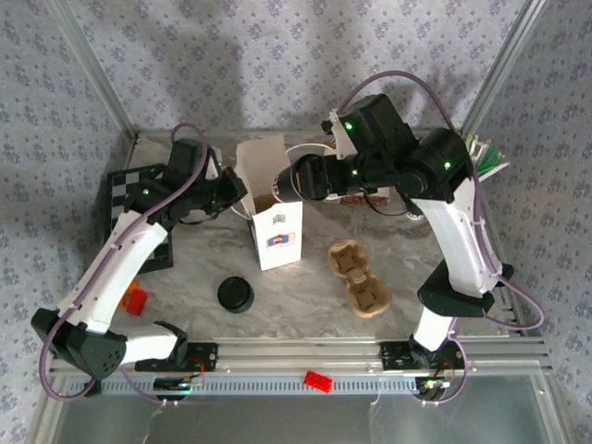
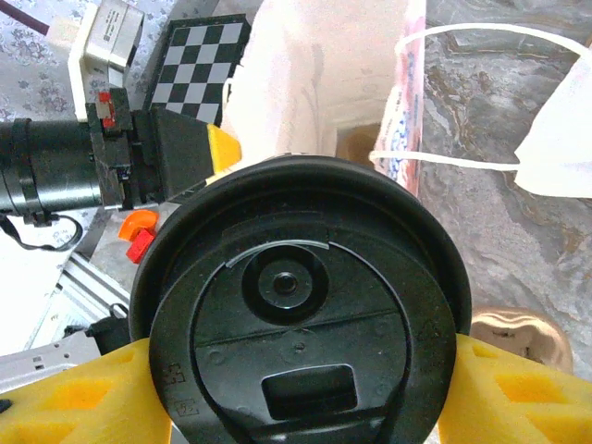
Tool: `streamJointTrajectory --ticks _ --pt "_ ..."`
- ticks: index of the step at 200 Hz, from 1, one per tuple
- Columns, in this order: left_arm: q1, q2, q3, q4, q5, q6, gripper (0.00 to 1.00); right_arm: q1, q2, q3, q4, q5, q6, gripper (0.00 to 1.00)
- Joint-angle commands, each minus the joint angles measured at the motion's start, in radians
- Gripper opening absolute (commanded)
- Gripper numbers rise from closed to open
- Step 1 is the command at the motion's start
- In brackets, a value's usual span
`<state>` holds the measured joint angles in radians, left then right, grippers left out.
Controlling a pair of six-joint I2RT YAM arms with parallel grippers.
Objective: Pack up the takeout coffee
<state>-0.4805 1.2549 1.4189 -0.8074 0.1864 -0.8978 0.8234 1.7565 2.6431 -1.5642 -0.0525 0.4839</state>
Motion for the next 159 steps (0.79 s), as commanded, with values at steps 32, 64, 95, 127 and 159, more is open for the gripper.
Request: streamJointTrajectory --ticks 32,64,95,127,159 --pt "-0.035 -0.002 0.044 0.041 -0.019 -0.03 0.0 -0.014 0.103 0.032 0.041 -0.019 0.034 0.65" --pt "-0.051 -0.004 0.052 0.042 -0.027 -0.033 0.0 -0.03 0.147 0.039 0.038 -0.02 0.049 0.65" --pt "-0.071 -0.003 0.063 0.042 -0.044 -0.049 0.0 -0.029 0.185 0.054 0.04 -0.028 0.069 0.65" --pt "-0.11 0.006 0.071 0.062 -0.059 -0.071 0.0 -0.023 0.228 0.072 0.035 -0.032 0.079 0.64" --pt "-0.137 0.005 0.053 0.09 -0.076 -0.108 0.0 -0.017 0.253 0.072 0.012 -0.021 0.089 0.64"
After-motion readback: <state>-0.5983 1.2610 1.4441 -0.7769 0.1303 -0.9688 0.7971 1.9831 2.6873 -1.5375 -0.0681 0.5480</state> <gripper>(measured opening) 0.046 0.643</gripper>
